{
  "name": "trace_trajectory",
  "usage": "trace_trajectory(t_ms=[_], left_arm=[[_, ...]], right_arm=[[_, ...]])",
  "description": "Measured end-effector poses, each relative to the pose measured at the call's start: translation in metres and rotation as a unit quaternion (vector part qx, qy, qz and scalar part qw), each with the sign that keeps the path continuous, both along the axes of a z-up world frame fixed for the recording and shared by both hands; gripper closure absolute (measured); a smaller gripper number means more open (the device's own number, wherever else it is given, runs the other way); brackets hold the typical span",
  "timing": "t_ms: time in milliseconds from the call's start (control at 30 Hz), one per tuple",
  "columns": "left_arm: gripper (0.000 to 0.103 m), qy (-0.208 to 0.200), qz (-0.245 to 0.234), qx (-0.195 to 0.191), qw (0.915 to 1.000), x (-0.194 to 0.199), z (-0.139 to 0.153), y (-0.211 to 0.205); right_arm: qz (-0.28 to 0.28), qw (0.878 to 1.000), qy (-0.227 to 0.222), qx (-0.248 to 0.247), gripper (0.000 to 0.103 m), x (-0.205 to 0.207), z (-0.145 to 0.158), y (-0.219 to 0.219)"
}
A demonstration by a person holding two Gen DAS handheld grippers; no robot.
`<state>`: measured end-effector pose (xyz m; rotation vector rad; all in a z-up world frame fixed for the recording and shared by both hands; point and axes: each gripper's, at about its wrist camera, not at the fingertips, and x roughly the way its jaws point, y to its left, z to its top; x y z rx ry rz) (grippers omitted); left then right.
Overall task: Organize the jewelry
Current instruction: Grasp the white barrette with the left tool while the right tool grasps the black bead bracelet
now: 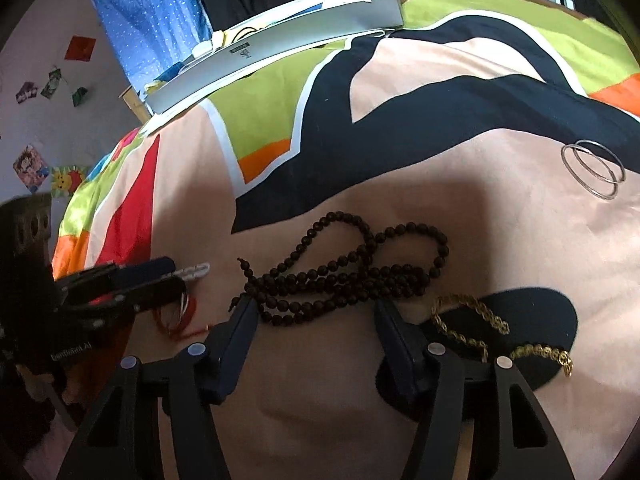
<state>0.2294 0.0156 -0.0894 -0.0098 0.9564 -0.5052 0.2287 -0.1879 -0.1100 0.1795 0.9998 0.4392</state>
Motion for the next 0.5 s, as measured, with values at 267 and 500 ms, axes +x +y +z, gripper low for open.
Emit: trace_trajectory(t_ms=[267,500], left_arm=[[0.091,0.012,-0.014,0.029,0.9994,-0.002,-0.004,-0.007],[0.091,0.047,0.012,-0.008,0.9988,0.003,-0.006,-0.001]], right_arm=[[-0.025,0.998,0.034,0.052,0.044,0.0,-0.001,-0.013],[-0.051,0.995,0.055,0.066,0.043,0.016,-0.004,-0.01]])
